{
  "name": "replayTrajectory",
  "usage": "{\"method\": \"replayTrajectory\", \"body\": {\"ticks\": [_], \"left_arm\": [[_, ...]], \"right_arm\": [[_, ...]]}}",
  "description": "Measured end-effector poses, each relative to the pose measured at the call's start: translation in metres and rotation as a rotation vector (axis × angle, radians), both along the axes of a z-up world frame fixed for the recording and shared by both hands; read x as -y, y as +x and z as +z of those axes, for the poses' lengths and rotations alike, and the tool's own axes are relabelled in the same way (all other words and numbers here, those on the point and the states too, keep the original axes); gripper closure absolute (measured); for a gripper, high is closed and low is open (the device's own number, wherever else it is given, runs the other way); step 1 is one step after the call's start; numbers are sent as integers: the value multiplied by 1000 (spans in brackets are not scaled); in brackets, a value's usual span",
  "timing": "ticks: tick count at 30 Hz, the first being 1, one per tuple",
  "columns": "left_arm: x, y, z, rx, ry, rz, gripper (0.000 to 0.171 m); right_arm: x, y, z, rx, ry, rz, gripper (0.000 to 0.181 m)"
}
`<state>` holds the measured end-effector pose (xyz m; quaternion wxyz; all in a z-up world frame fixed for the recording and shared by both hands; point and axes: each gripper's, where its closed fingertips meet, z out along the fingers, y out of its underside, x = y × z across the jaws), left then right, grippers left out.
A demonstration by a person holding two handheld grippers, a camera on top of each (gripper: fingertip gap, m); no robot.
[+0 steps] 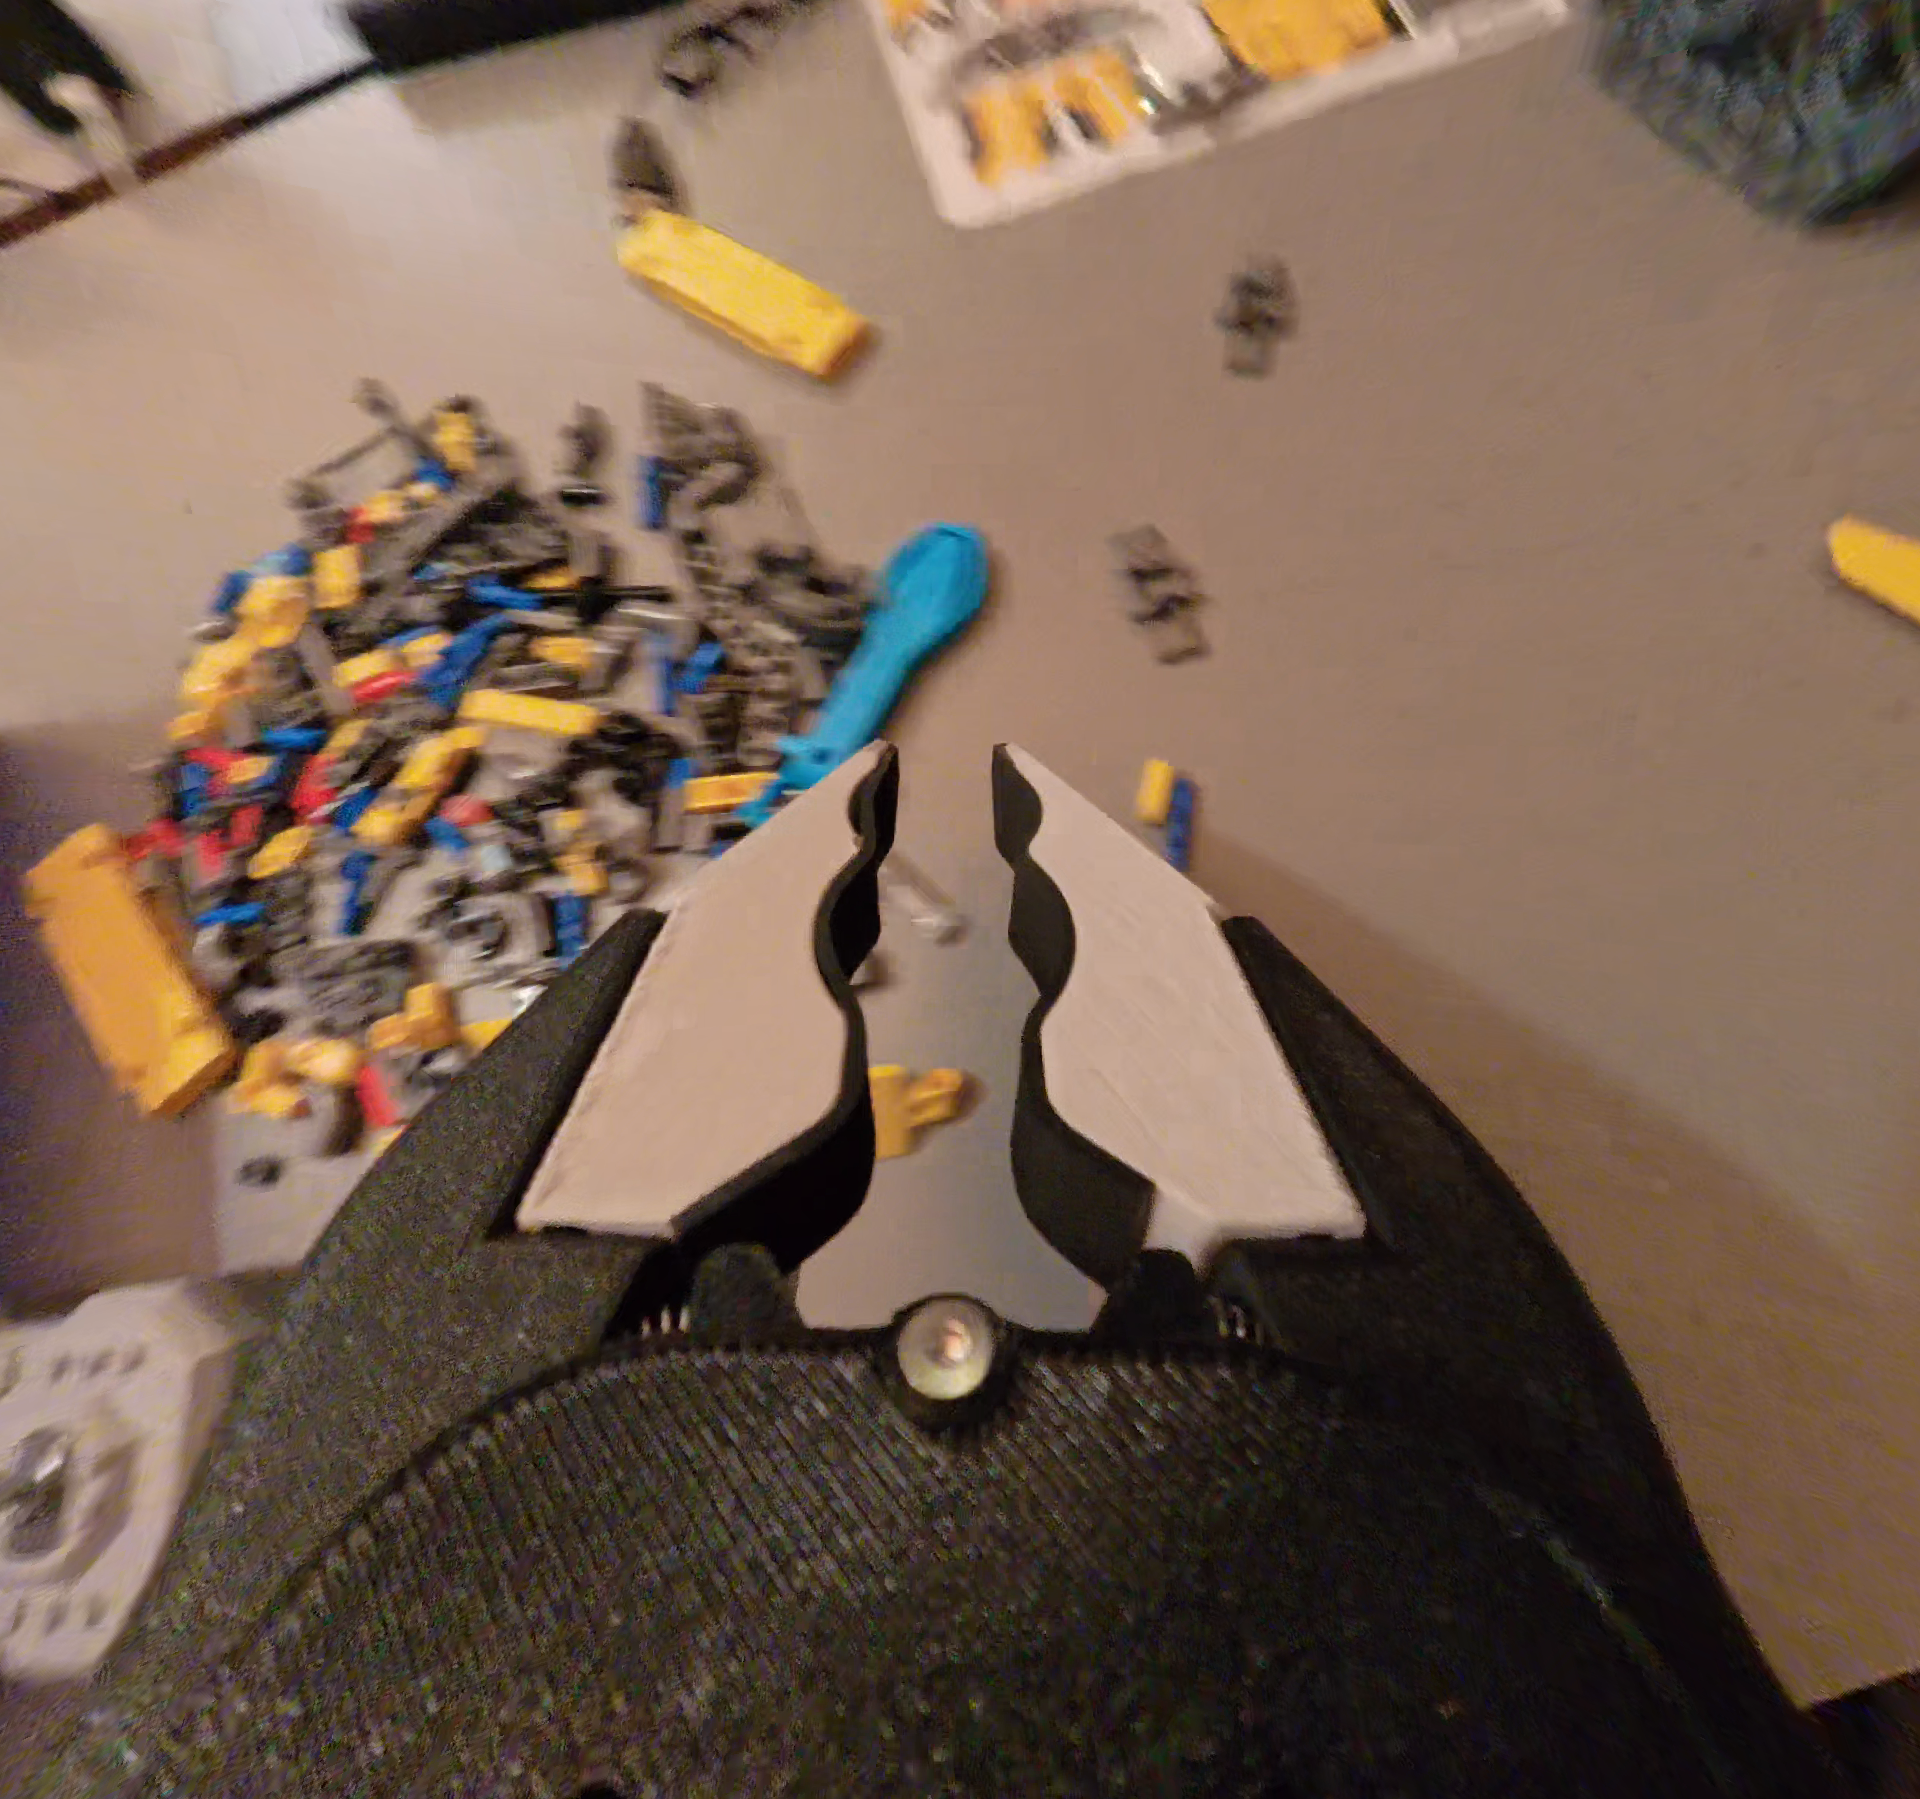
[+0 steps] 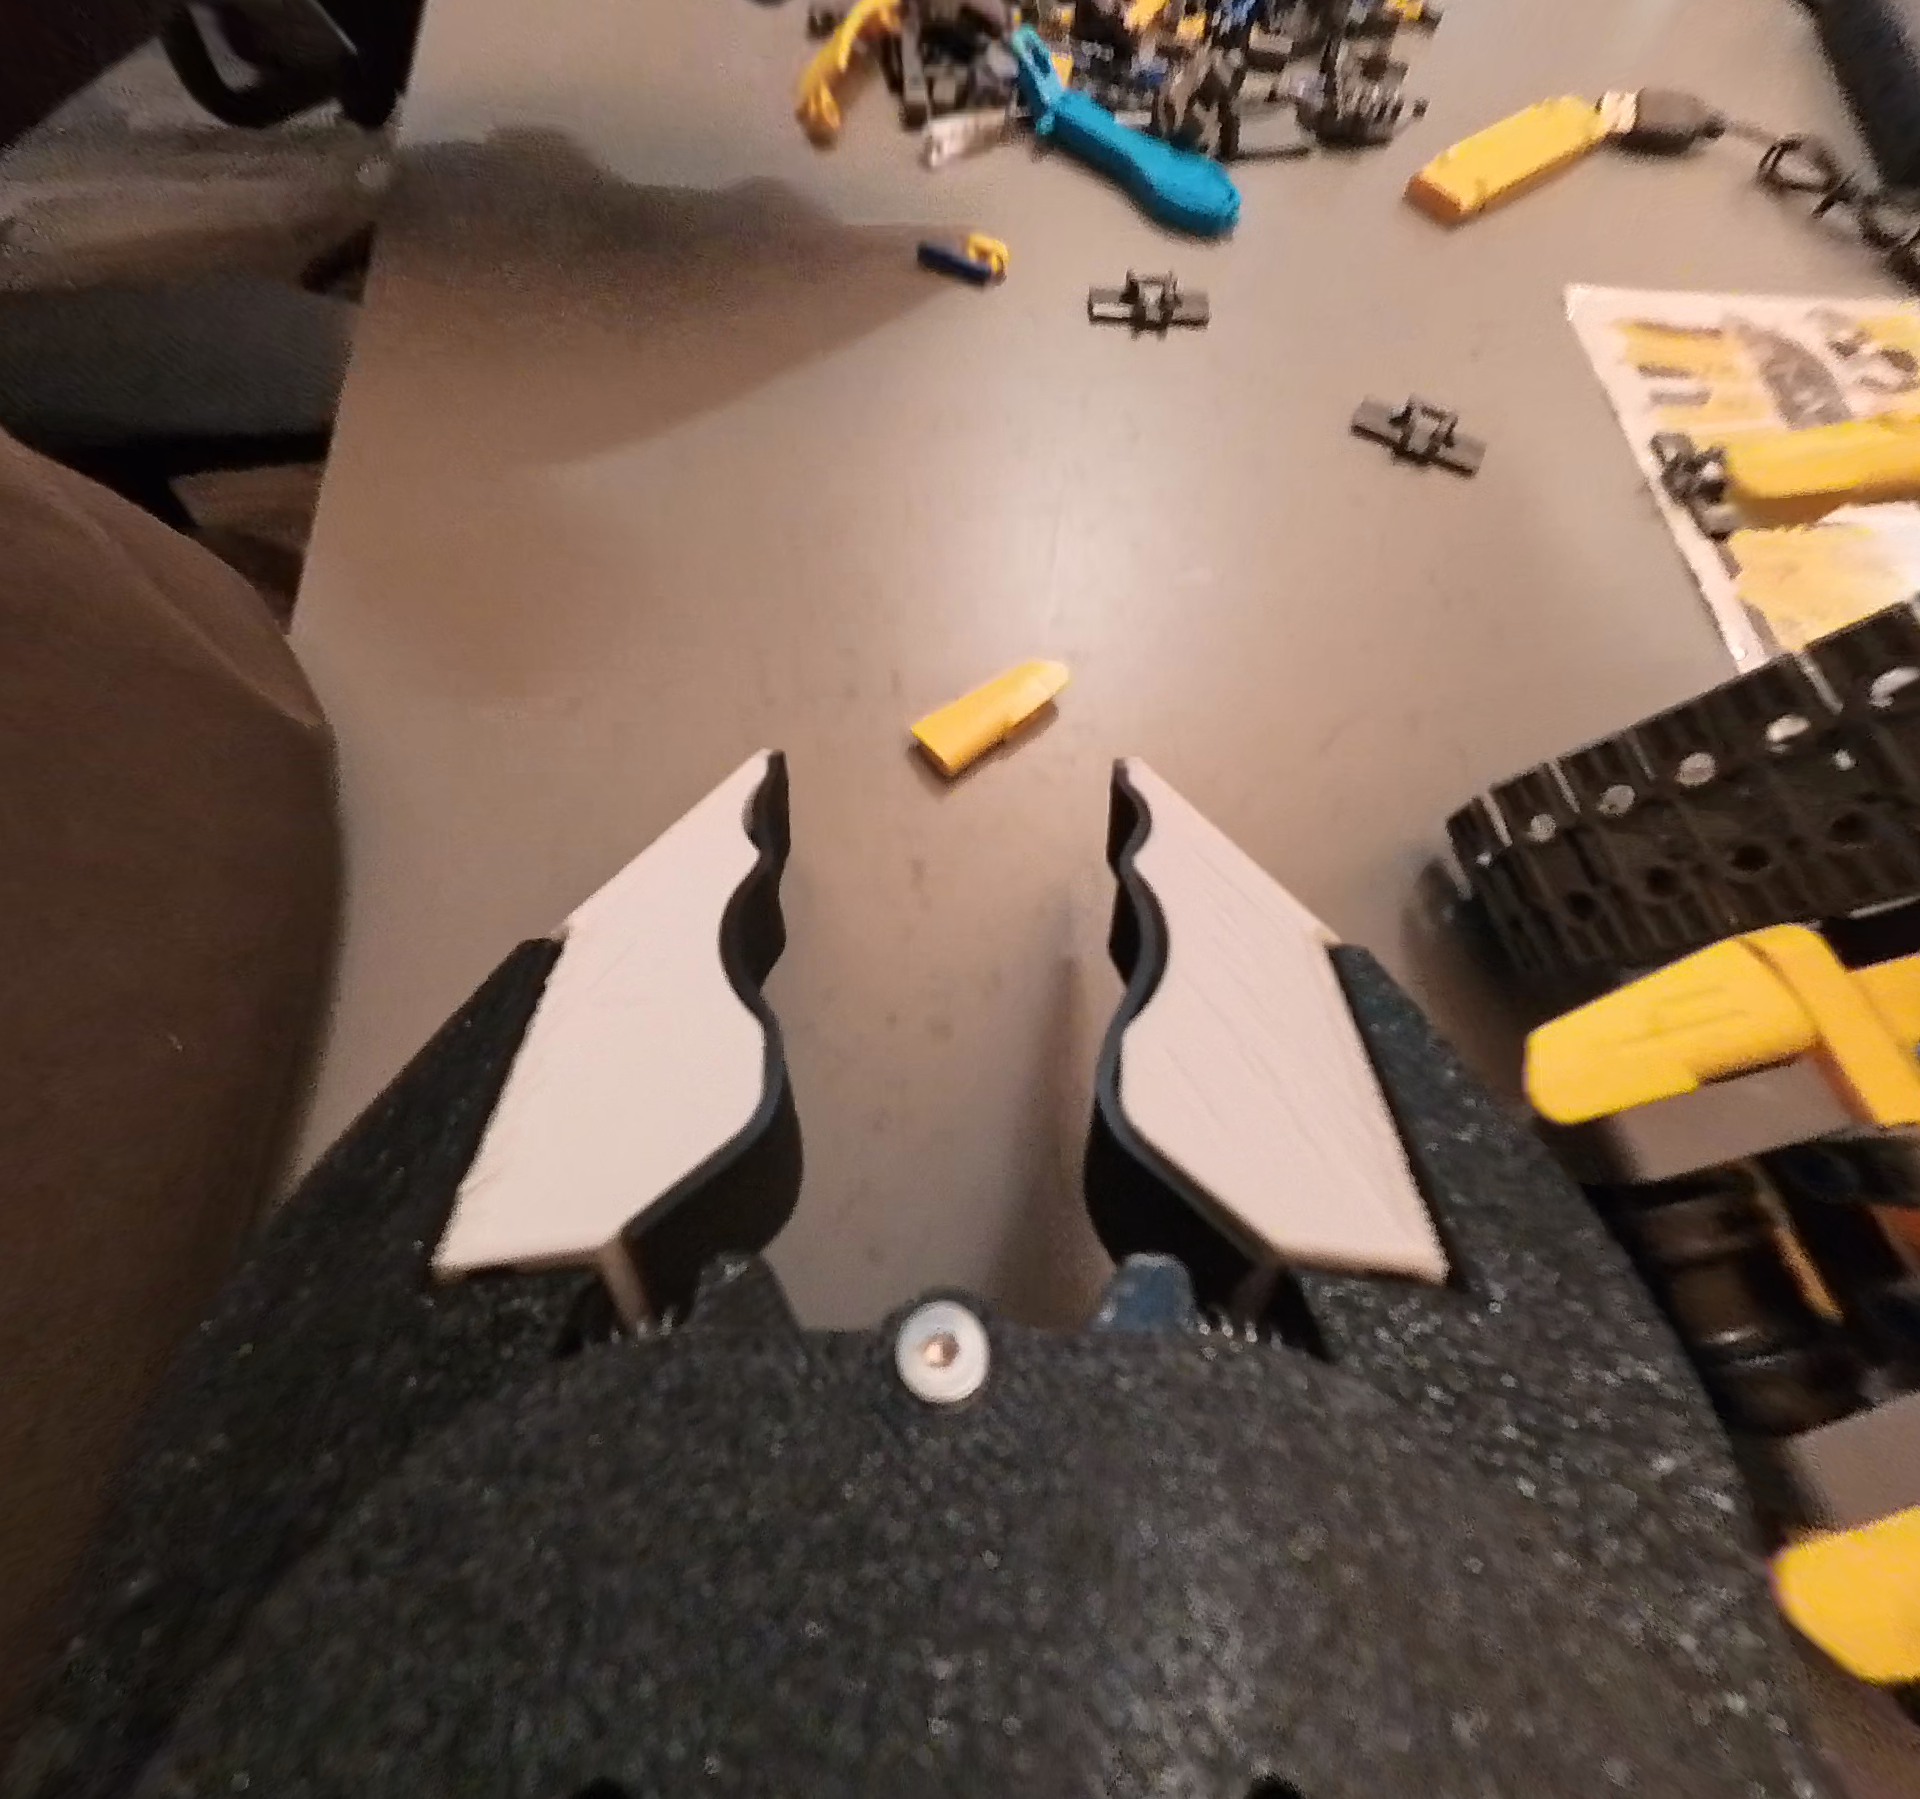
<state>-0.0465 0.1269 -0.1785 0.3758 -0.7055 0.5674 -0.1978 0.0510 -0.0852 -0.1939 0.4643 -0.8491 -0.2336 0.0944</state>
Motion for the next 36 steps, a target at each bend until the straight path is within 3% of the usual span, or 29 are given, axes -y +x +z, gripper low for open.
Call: {"method": "replayTrajectory", "body": {"ticks": [4, 7, 9, 11, 15, 19, 23, 27, 31, 36], "left_arm": [[-72, -43, 46, 132, 32, 203, 157], [-124, -74, 81, 162, 275, 336, 169], [-151, -80, 108, 175, 434, 382, 171], [-164, -70, 117, 200, 406, 372, 171], [-173, -48, 107, 278, 359, 334, 171], [-186, -39, 82, 216, 437, 333, 171], [-178, -29, 75, 268, 361, 284, 171], [-184, -33, 59, 221, 354, 297, 171], [-194, -56, 76, 243, 498, 392, 171], [-200, -87, 97, 364, 534, 500, 171]], "right_arm": [[-4, -3, 13, -22, 72, 5, 122], [-7, -3, 21, -44, 125, 3, 125], [-10, -3, 25, -73, 149, -3, 127], [-15, -2, 30, -115, 166, -16, 128], [-22, -1, 34, -163, 173, -49, 128], [-34, -4, 32, -158, 163, -77, 128], [-45, -12, 27, -141, 139, -60, 128], [-48, -13, 22, -137, 106, -61, 126], [-47, -11, 19, -155, 79, -68, 121], [-41, -14, 21, -161, 83, -55, 121]]}}
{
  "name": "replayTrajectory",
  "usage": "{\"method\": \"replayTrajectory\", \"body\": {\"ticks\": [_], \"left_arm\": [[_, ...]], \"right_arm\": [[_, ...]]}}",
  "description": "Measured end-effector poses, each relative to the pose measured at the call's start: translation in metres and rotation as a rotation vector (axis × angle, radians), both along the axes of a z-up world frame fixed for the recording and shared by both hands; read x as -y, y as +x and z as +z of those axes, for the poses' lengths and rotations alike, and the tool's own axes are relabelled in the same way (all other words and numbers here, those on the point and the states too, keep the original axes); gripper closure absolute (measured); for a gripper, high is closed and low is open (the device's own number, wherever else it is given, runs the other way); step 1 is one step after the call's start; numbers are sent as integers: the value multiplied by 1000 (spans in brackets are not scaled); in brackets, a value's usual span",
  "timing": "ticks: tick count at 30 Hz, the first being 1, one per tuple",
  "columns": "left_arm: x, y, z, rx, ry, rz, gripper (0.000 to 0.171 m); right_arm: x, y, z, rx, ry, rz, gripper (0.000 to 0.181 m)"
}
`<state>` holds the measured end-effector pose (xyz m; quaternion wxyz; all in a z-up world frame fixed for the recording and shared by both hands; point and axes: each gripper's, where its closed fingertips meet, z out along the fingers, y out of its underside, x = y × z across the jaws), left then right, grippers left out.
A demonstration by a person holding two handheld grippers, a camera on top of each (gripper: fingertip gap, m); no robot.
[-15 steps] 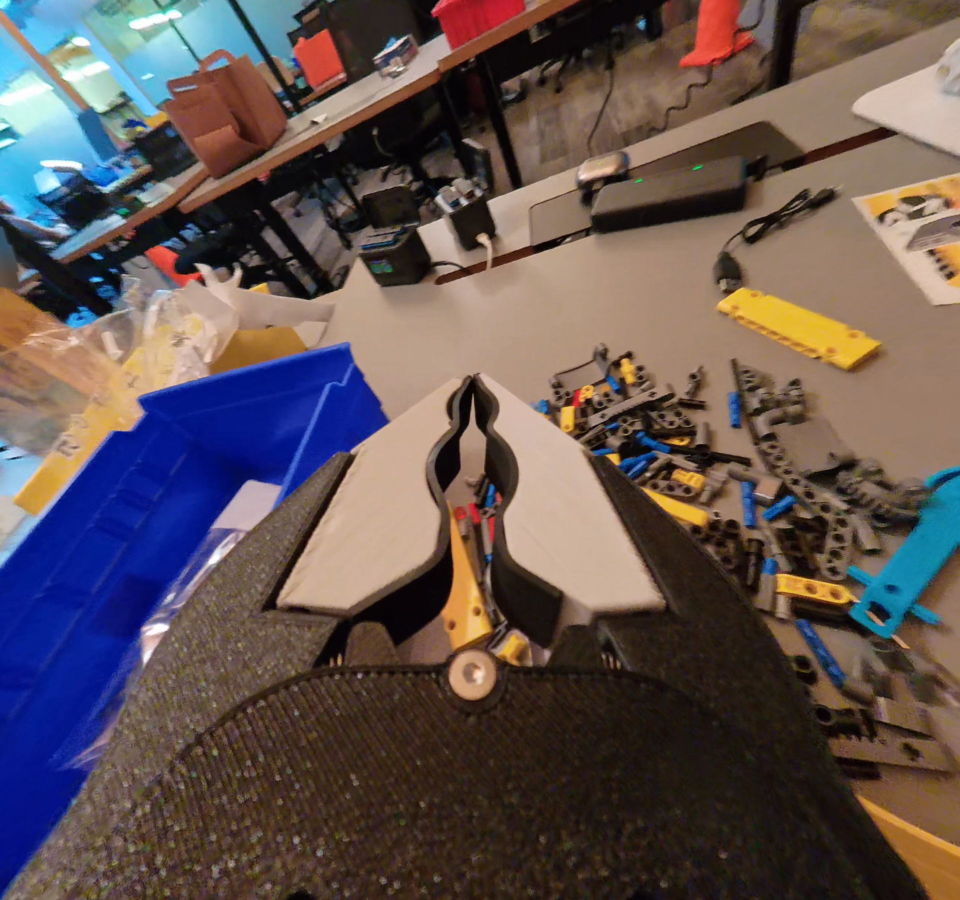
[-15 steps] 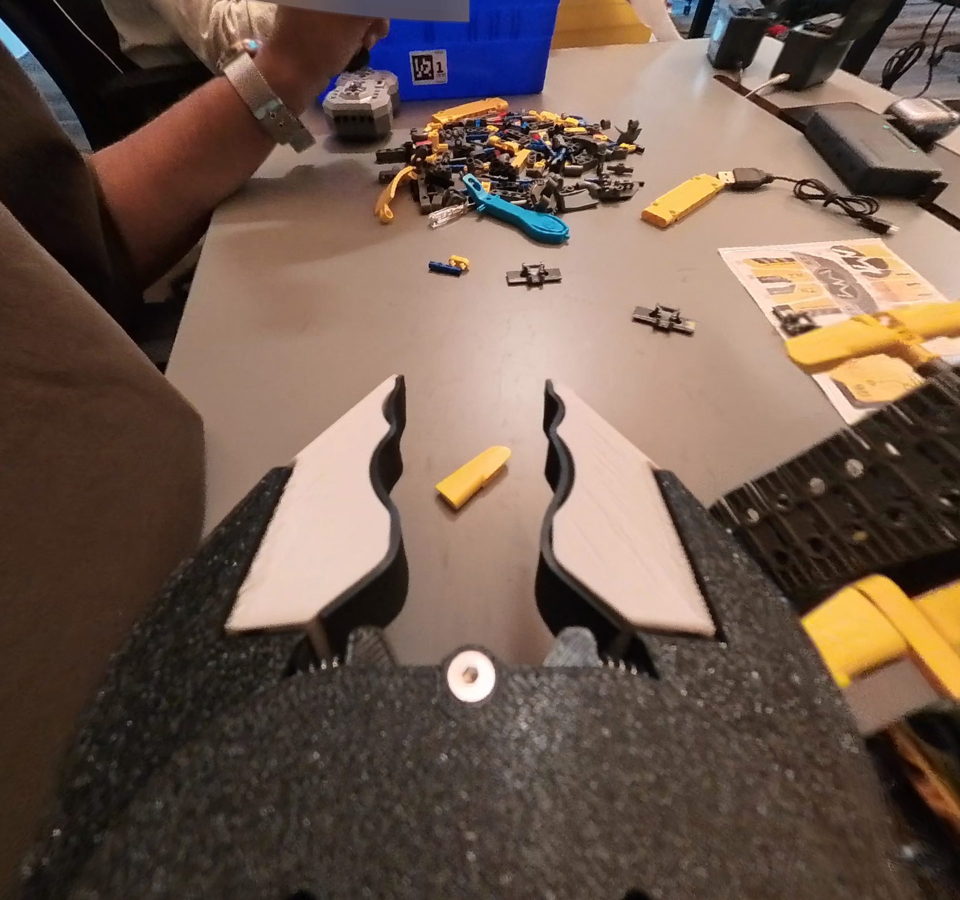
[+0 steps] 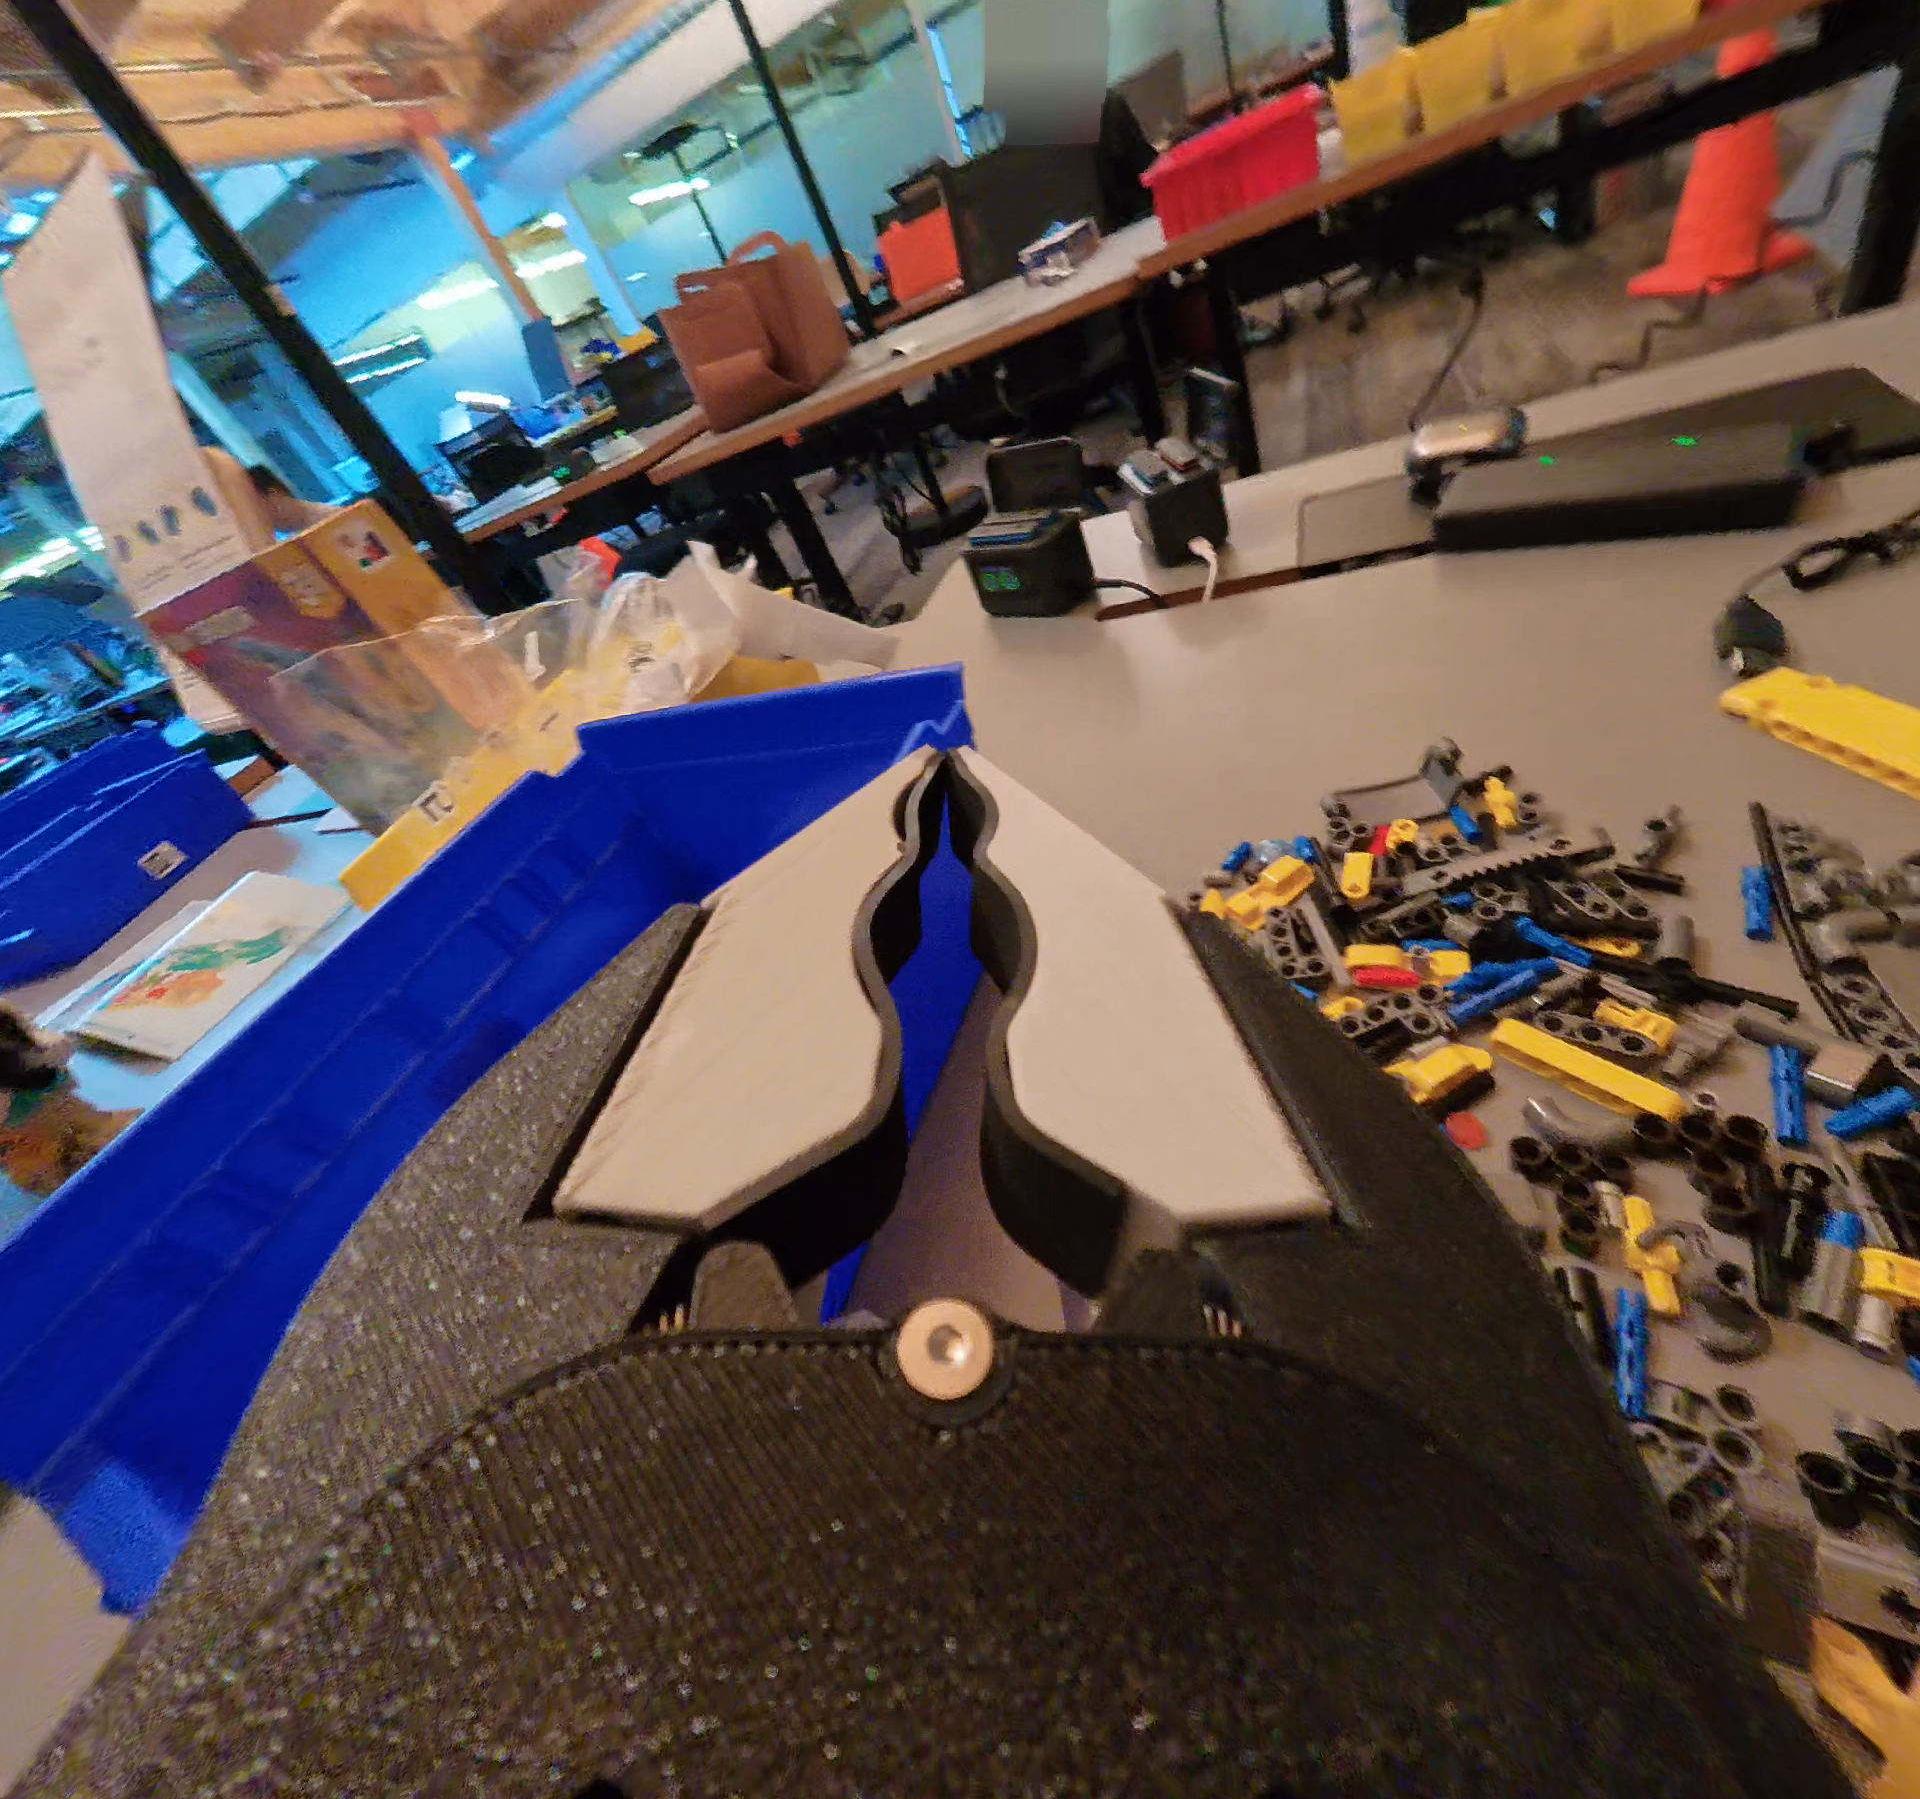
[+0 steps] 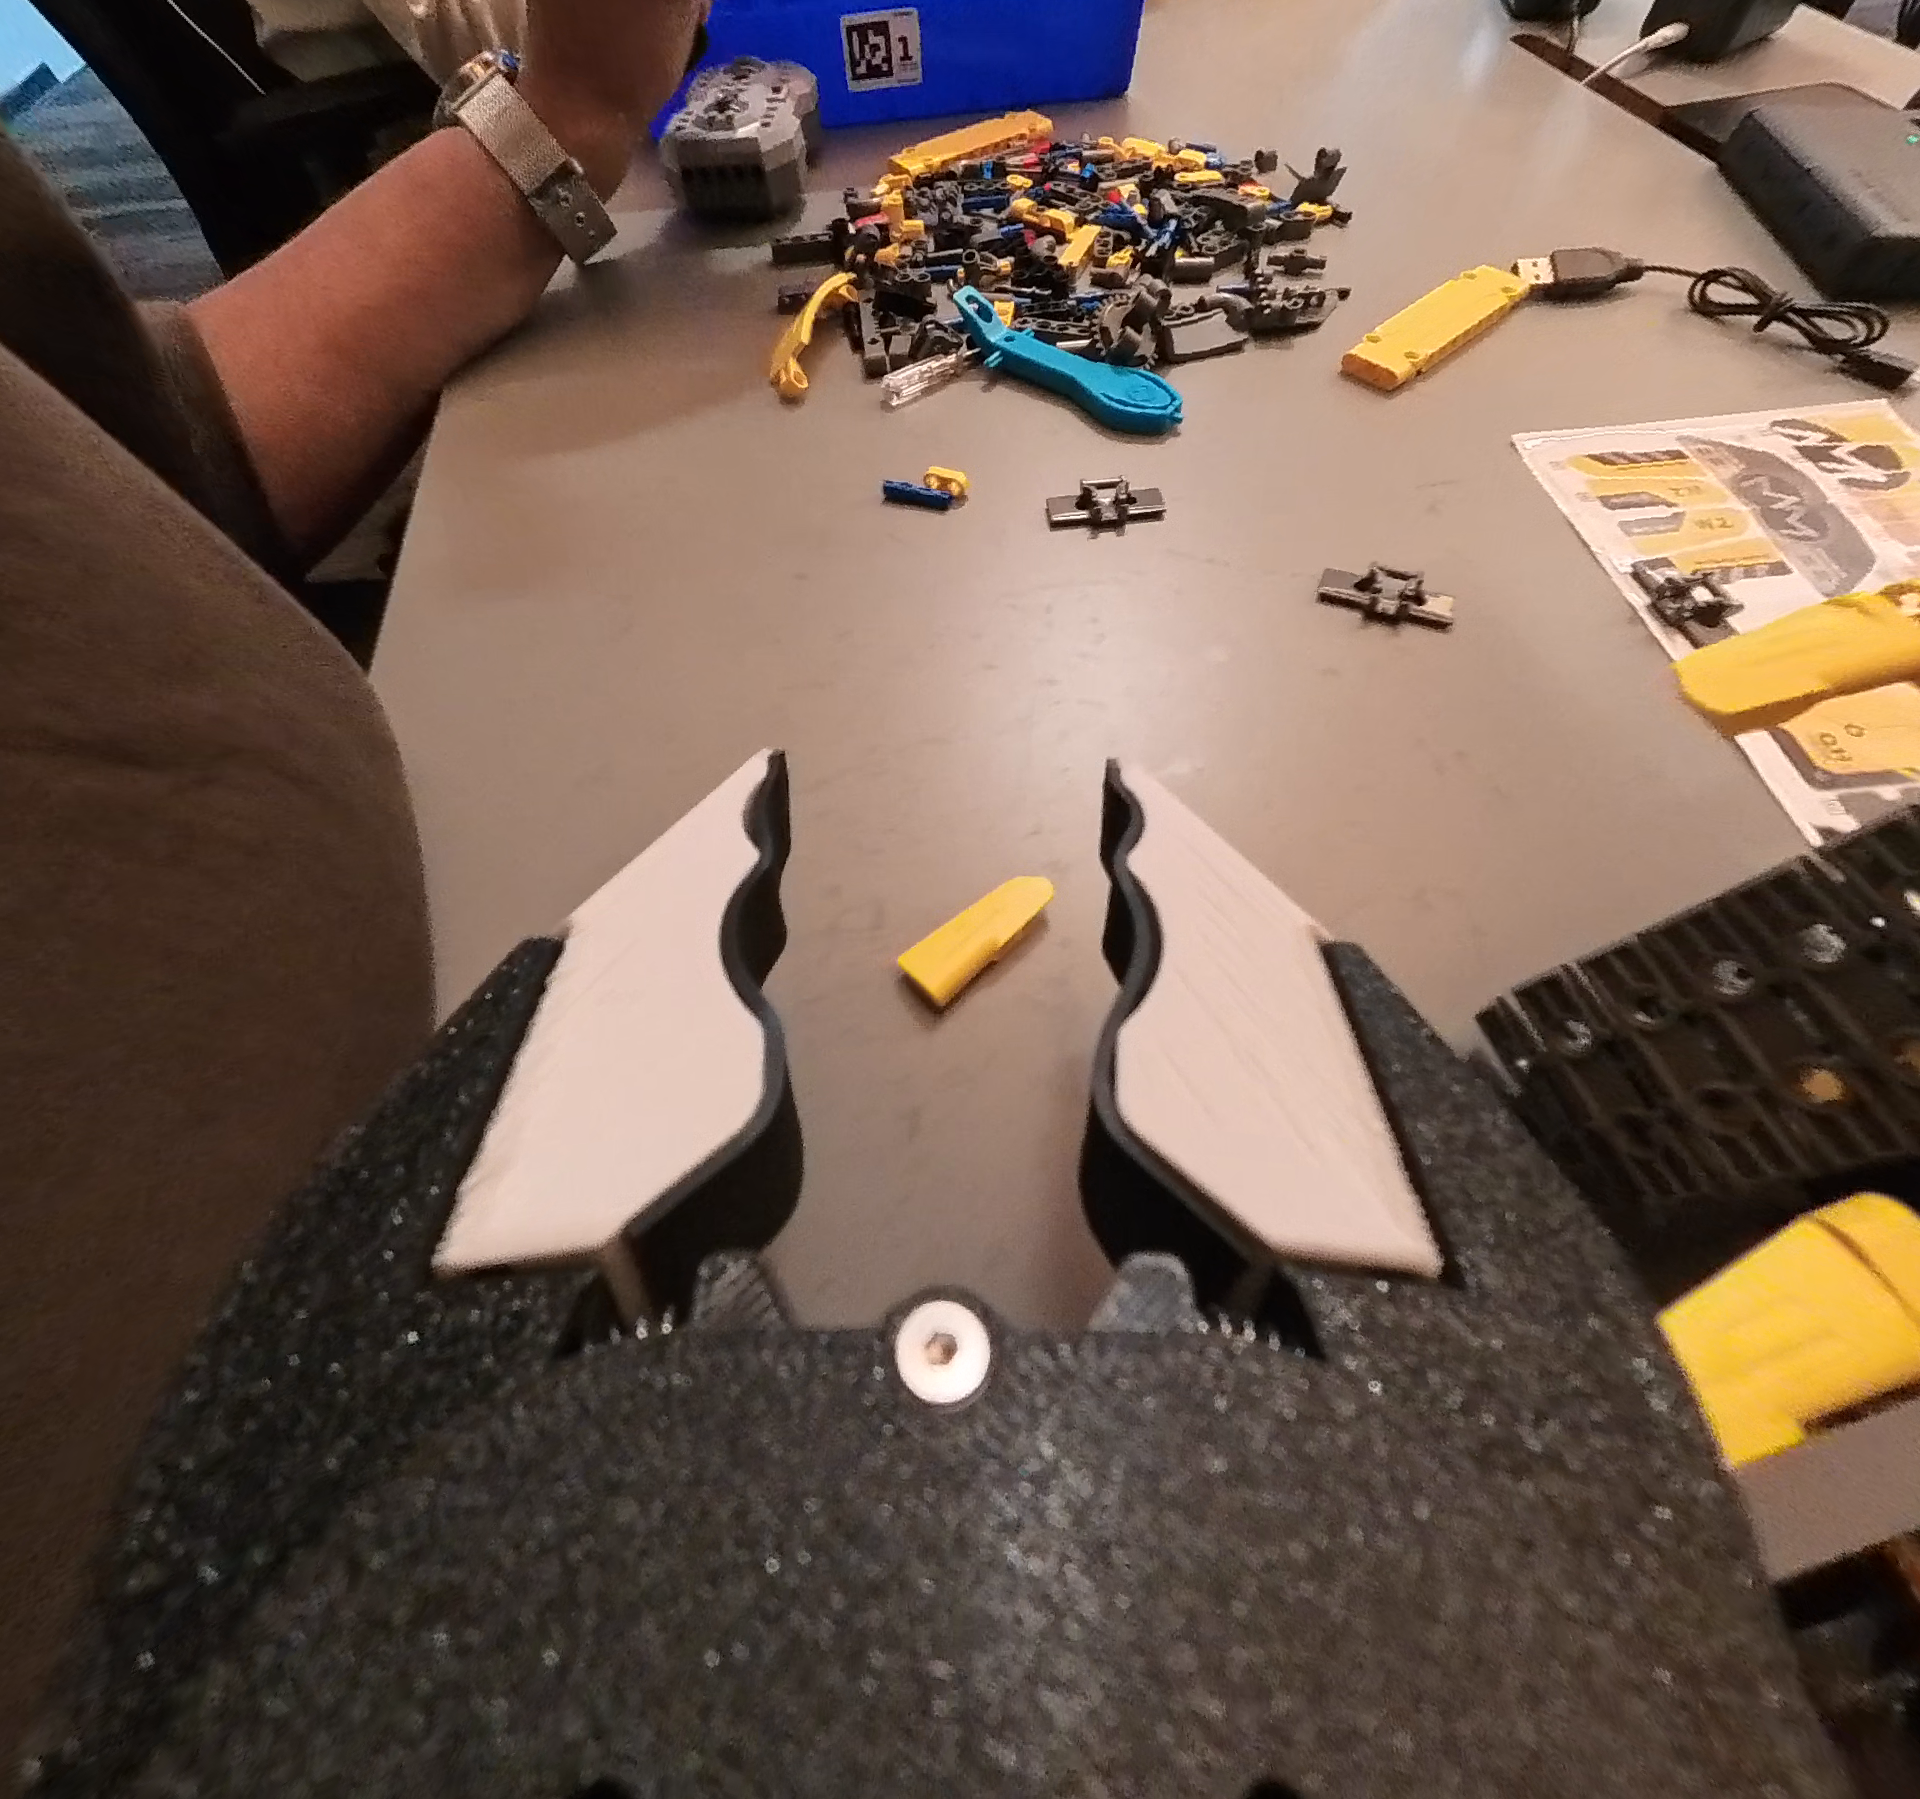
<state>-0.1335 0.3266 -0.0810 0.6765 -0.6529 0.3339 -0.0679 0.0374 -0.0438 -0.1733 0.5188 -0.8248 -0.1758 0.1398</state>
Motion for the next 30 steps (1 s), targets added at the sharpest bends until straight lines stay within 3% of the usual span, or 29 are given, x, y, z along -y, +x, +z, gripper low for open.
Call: {"method": "replayTrajectory", "body": {"ticks": [8, 13, 30], "left_arm": [[9, 5, -24, -21, -113, -25, 171], [14, 17, -34, -21, -174, -112, 171], [19, 25, -34, -43, -150, -136, 171]], "right_arm": [[7, 6, 0, 5, 1, -28, 120], [6, 11, 2, -31, -1, -45, 120], [2, 10, -6, -26, -54, -46, 120]]}}
